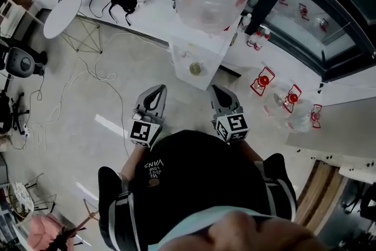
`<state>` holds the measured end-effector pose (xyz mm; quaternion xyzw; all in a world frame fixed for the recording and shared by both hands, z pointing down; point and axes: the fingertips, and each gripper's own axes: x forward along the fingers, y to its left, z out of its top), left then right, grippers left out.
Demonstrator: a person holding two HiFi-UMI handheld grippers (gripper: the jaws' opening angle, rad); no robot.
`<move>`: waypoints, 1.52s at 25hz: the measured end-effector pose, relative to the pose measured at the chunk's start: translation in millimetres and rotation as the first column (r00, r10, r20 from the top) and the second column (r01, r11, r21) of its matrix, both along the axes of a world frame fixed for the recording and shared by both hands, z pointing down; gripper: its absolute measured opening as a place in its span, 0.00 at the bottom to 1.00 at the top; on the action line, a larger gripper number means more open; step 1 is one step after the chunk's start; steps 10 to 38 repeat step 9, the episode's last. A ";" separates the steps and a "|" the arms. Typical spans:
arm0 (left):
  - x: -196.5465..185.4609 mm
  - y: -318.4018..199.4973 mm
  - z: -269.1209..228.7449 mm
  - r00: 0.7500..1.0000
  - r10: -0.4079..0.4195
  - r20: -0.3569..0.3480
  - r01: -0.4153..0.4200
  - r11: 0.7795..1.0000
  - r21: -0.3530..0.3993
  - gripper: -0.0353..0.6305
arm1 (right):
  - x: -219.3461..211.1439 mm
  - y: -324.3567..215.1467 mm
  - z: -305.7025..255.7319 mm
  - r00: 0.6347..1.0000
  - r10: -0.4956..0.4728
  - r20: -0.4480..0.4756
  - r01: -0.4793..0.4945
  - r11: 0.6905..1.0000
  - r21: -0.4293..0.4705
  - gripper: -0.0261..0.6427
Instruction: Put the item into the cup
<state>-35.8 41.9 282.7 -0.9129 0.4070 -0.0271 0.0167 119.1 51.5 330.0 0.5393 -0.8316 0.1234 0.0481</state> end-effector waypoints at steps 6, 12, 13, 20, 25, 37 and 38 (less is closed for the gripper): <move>-3.3 4.5 3.0 1.000 -0.018 -0.004 0.018 1.000 -0.013 0.08 | 2.1 2.4 3.7 1.000 0.011 0.009 -0.011 1.000 0.000 0.10; -5.2 7.1 5.0 1.000 -0.018 -0.001 0.018 1.000 -0.018 0.08 | 0.8 3.9 6.4 1.000 0.012 0.009 -0.012 1.000 -0.002 0.10; -5.2 7.1 5.0 1.000 -0.018 -0.001 0.018 1.000 -0.018 0.08 | 0.8 3.9 6.4 1.000 0.012 0.009 -0.012 1.000 -0.002 0.10; -5.2 7.1 5.0 1.000 -0.018 -0.001 0.018 1.000 -0.018 0.08 | 0.8 3.9 6.4 1.000 0.012 0.009 -0.012 1.000 -0.002 0.10; -5.2 7.1 5.0 1.000 -0.018 -0.001 0.018 1.000 -0.018 0.08 | 0.8 3.9 6.4 1.000 0.012 0.009 -0.012 1.000 -0.002 0.10; -5.2 7.1 5.0 1.000 -0.018 -0.001 0.018 1.000 -0.018 0.08 | 0.8 3.9 6.4 1.000 0.012 0.009 -0.012 1.000 -0.002 0.10; -5.2 7.1 5.0 1.000 -0.018 -0.001 0.018 1.000 -0.018 0.08 | 0.8 3.9 6.4 1.000 0.012 0.009 -0.012 1.000 -0.002 0.10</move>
